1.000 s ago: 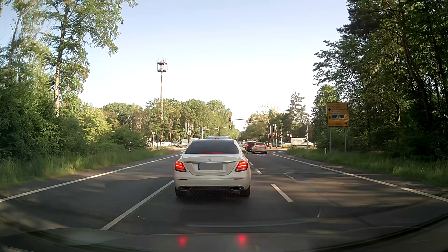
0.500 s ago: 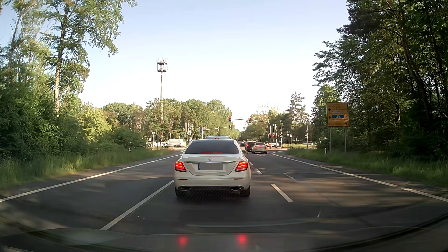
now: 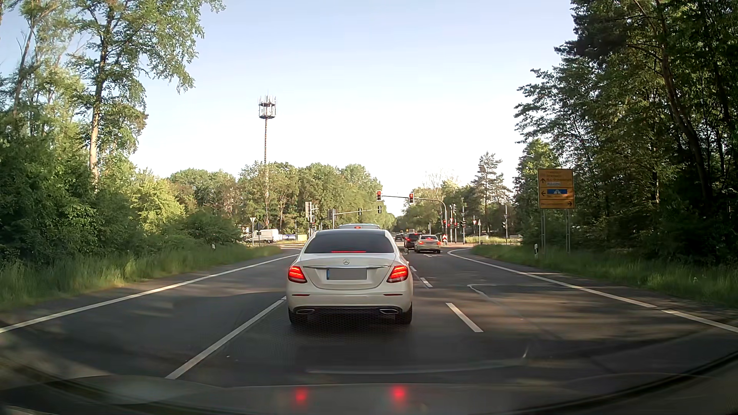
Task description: Follow the waypoints while adhering to traffic rules and regulations
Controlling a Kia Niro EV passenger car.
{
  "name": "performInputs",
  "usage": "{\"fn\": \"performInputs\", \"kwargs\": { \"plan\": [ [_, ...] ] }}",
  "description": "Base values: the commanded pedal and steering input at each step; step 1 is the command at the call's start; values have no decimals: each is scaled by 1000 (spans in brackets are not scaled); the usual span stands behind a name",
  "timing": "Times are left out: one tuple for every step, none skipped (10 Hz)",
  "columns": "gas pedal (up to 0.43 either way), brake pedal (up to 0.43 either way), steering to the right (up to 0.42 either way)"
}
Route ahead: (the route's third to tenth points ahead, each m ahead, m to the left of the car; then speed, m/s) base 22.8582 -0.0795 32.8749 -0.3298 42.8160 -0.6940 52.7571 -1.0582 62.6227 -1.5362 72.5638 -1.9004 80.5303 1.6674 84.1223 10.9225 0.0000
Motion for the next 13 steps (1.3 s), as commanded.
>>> {"fn": "performInputs", "kwargs": {
  "plan": [
    [0, 0, -4],
    [0, 0, -4],
    [0, 0, -4],
    [0, 0, -4],
    [0, 0, -4],
    [0, 0, -4],
    [0, 0, -4],
    [0, 0, -4],
    [0, 0, -4],
    [0, 0, -4],
    [0, 0, -4],
    [0, 0, -5],
    [0, 0, -5]
  ]
}}
